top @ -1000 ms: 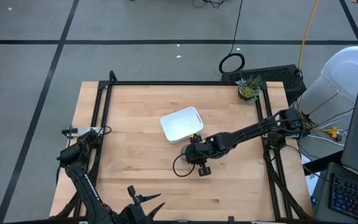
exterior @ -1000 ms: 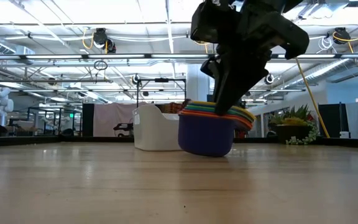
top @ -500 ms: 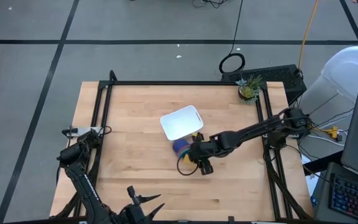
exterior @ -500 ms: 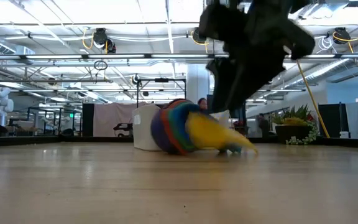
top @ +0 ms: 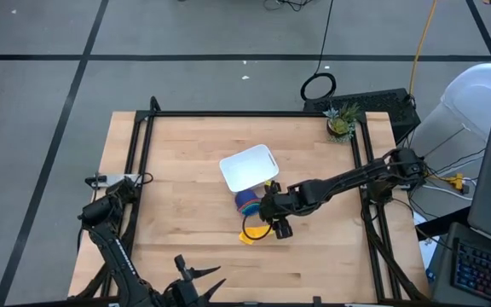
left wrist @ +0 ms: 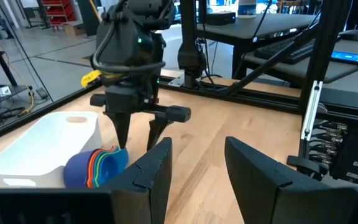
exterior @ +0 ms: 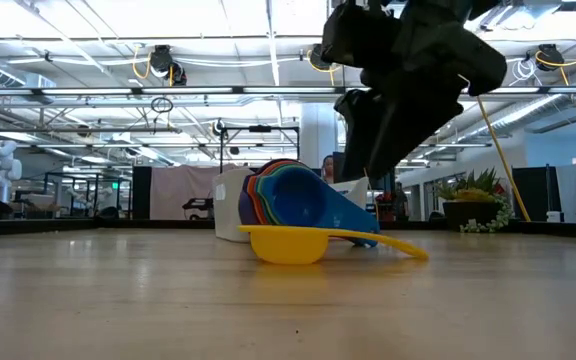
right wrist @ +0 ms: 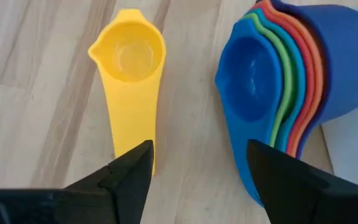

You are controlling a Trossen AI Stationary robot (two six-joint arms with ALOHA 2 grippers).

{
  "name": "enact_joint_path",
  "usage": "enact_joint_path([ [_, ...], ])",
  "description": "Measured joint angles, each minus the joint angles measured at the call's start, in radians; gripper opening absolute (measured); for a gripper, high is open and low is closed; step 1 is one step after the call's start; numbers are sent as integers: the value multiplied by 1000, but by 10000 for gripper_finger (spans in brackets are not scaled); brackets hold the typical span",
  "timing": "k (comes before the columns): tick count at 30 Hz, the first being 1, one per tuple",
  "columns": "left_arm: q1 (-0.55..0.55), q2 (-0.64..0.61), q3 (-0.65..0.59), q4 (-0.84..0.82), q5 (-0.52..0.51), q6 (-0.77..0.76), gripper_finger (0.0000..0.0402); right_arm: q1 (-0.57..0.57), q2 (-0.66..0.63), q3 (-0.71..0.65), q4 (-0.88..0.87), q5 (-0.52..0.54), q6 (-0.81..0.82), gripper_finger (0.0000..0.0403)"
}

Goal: Nest measuring cups in basket
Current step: Put the stacked measuring cups into the bin, then adjust the stacked measuring cups on the table

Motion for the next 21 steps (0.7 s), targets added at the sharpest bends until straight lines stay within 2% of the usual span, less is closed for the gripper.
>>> enact_joint_path([
  [2,0,0,0,4,0,1,152,-1,0,0,0,8,-1,248],
  [9,0,0,0,74,0,67,152,-11,-6,0,-92,160,-69,247],
  [14,0,0,0,111,1,111,152,-57,-6,-28,-88,122,-65,247],
  [21,0,0,0,121,1,116,152,-100,-6,-96,57,44,-78,247],
])
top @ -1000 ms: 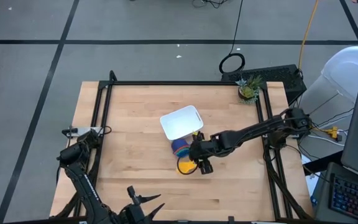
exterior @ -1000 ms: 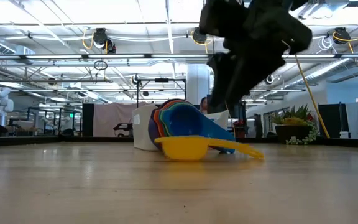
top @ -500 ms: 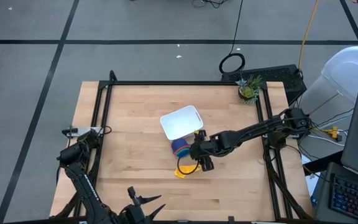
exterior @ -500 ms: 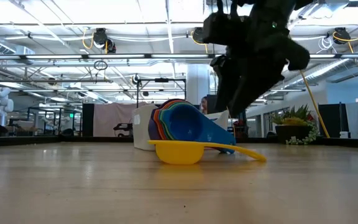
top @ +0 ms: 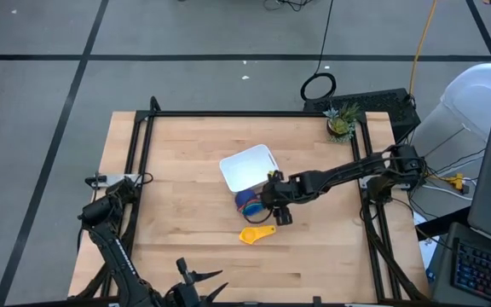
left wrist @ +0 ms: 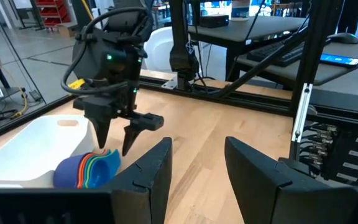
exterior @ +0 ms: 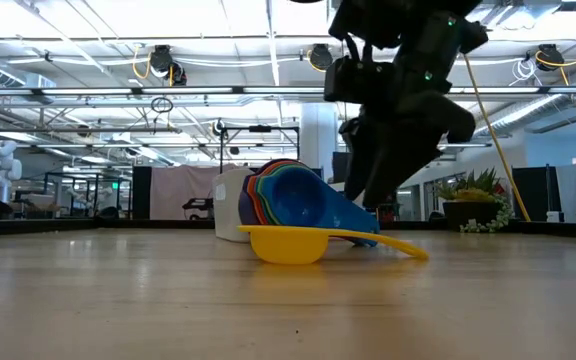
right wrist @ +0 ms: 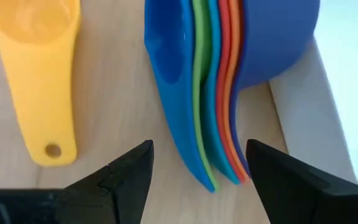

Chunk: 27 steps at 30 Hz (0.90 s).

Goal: Nest measuring cups in basket
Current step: Adjust the stacked measuring cups on the table

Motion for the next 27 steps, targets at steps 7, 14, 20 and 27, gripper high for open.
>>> enact_joint_path([
  [7,0,0,0,0,0,-6,152,-38,0,-79,160,-47,-9,247],
  [14,1,0,0,0,0,-6,152,-92,0,-155,299,-82,-5,247],
  [20,1,0,0,0,0,-9,152,-112,41,-176,318,-148,11,246],
  [27,1,0,0,-2,1,-16,152,-90,51,-176,315,-184,-36,106],
])
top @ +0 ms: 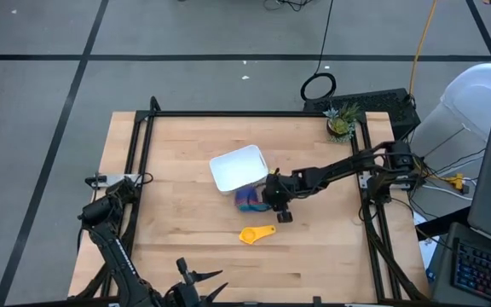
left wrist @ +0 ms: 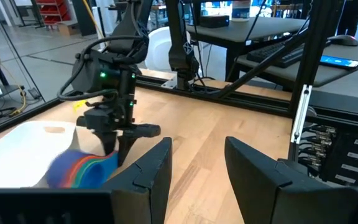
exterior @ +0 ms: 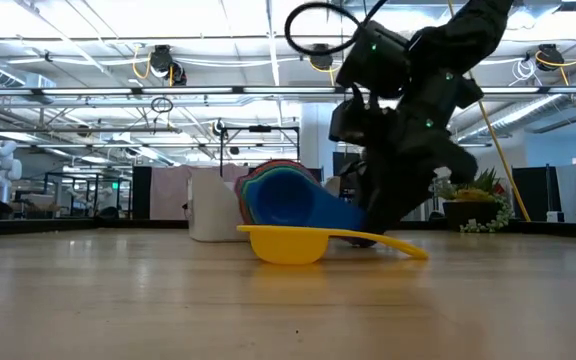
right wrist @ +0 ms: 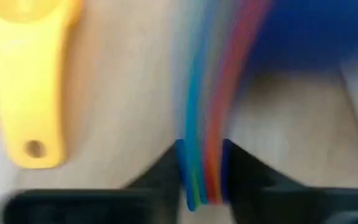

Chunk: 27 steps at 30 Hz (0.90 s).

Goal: Nest measuring cups in basket
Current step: Adjust the stacked measuring cups on the table

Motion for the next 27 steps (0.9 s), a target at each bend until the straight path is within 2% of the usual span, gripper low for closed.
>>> enact_joint_path([
  [1,0,0,0,0,0,0,152,3,-2,0,-3,-6,-6,62],
  [2,0,0,0,0,0,-2,152,7,-6,1,-14,-20,-12,44],
  [5,0,0,0,0,0,-3,152,21,-7,2,-27,-27,1,46],
  [11,0,0,0,0,0,-9,152,34,-28,2,-71,-144,67,46],
  [16,0,0,0,1,0,-6,152,31,-72,0,-71,-325,184,46],
  [23,0,0,0,2,0,-3,152,-21,-107,0,-49,-649,420,46],
  [25,0,0,0,3,0,-3,152,-35,-108,0,-48,-710,464,46],
  [27,0,0,0,8,0,-3,152,-48,-109,-8,-40,-717,478,46],
])
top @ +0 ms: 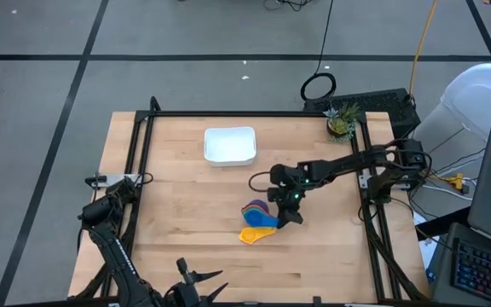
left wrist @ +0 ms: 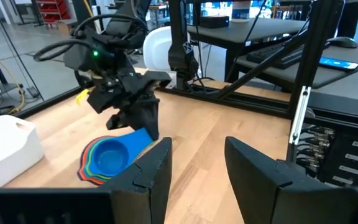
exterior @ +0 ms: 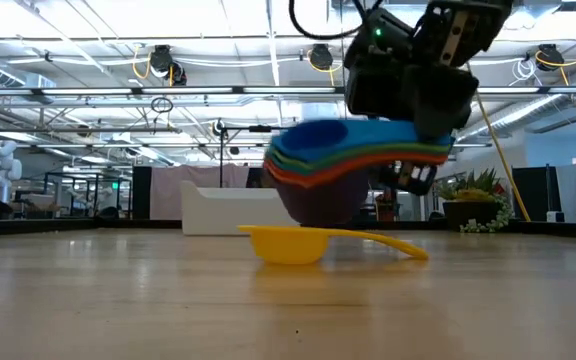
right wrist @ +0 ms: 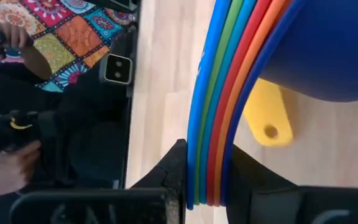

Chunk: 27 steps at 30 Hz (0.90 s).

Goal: Nest measuring cups in basket
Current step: Adjust the stacked measuring cups on the table

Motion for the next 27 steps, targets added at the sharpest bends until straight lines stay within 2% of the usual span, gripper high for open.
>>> enact_joint_path([
  [6,-2,0,0,3,0,0,152,-46,2,-82,27,-7,0,46],
  [13,-2,0,0,8,15,12,152,-71,34,-233,300,-34,100,47],
  [21,-2,0,0,11,18,24,152,-72,33,-250,383,-4,194,97],
  [27,-2,0,0,39,19,39,152,-72,32,-250,397,-5,183,128],
])
